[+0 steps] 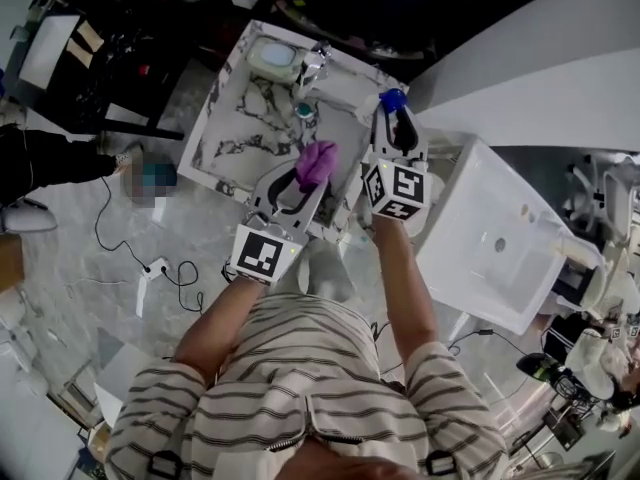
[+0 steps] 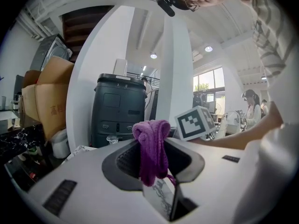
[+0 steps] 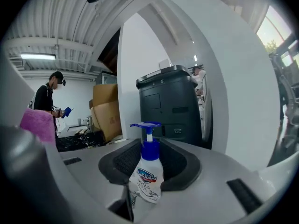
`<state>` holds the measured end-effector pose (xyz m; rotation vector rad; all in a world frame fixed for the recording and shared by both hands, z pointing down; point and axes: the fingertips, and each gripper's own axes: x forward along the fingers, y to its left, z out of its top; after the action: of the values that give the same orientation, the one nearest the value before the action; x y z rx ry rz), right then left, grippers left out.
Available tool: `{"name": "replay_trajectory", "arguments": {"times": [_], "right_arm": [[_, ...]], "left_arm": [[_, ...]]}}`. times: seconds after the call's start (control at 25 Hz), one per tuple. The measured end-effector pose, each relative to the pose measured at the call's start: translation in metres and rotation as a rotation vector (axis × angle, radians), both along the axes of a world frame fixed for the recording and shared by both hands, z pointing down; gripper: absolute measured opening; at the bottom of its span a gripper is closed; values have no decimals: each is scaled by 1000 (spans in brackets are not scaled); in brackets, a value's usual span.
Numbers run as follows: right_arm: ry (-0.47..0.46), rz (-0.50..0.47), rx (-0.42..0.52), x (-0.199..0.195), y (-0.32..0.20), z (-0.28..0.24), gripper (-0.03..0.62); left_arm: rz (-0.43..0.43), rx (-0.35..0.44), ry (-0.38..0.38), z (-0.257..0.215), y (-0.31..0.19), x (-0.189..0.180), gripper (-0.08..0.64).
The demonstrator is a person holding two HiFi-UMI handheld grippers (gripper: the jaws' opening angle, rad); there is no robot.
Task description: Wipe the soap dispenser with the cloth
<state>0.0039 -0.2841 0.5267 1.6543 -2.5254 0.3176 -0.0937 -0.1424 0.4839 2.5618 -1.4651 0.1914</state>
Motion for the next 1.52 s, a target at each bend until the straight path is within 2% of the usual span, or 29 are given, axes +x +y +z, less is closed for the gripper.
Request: {"name": "replay_trajectory", "arguments": {"times": [0.32, 0.6, 0.64, 0.68, 0.92, 1.08, 1.32, 1.52], "right_arm": [[26, 27, -44, -4, -46, 43, 133], [39, 49, -84, -4, -65, 74, 132], [42, 50, -81, -4, -67, 75, 128], [47, 53, -75, -3, -68, 75, 66], [62, 54, -72, -2, -71, 74, 74], [52, 47, -91, -3, -66, 77, 97], [68, 8, -135, -8, -63, 86, 183], [73, 9, -121, 1, -52, 79, 192]], "left_arm": [[-5, -40, 1, 16, -9, -6, 120], [5, -67, 21, 25, -10, -6, 123], [11, -71, 26, 26, -9, -6, 124], [17, -74, 31, 27, -8, -6, 124], [23, -77, 55, 25, -10, -5, 125], [19, -72, 59, 23, -10, -5, 126], [6, -69, 54, 21, -9, -5, 126], [-2, -56, 46, 16, -4, -3, 126]]}}
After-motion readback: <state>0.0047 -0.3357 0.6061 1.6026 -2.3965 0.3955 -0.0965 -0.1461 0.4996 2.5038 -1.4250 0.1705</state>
